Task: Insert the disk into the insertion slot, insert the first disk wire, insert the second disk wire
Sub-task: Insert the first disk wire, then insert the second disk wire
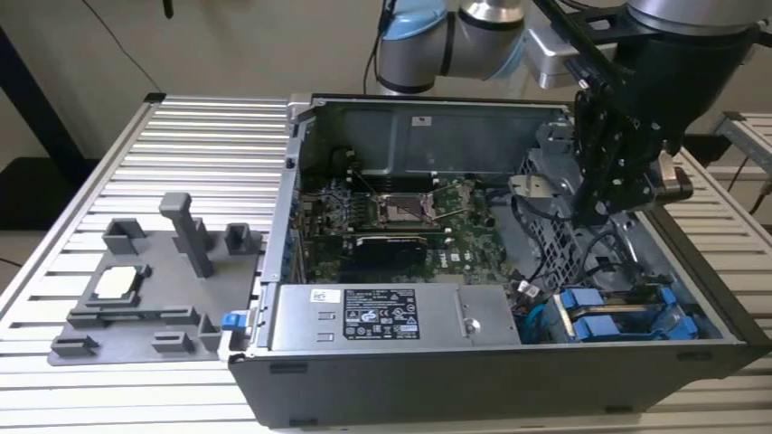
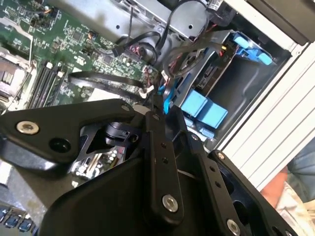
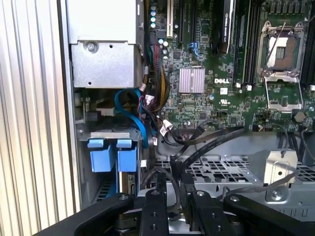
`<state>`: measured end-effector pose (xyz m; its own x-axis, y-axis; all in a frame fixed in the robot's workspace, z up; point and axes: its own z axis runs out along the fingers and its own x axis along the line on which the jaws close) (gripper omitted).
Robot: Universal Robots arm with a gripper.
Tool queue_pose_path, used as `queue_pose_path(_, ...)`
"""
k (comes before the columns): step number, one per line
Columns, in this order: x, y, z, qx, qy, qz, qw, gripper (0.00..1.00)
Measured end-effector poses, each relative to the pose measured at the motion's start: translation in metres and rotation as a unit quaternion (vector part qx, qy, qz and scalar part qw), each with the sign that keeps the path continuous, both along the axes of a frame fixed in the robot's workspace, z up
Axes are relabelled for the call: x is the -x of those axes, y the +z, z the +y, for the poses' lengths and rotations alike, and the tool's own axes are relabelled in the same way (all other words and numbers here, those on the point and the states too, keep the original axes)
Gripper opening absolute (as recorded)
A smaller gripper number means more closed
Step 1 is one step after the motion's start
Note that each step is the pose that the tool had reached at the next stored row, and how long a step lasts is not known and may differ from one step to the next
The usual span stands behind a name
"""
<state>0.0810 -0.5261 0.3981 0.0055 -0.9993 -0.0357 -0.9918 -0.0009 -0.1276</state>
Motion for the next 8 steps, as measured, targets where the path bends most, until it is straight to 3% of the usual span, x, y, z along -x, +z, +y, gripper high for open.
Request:
queue_pose_path(5, 0.0074, 0.0005, 0.0009, 0.0008, 0.000, -0.0019, 1.0000, 0.27)
queue_pose_path(8, 0.0114, -0.0014, 0.0036, 0.0010, 0.000, -0.0052, 1.0000, 0.27)
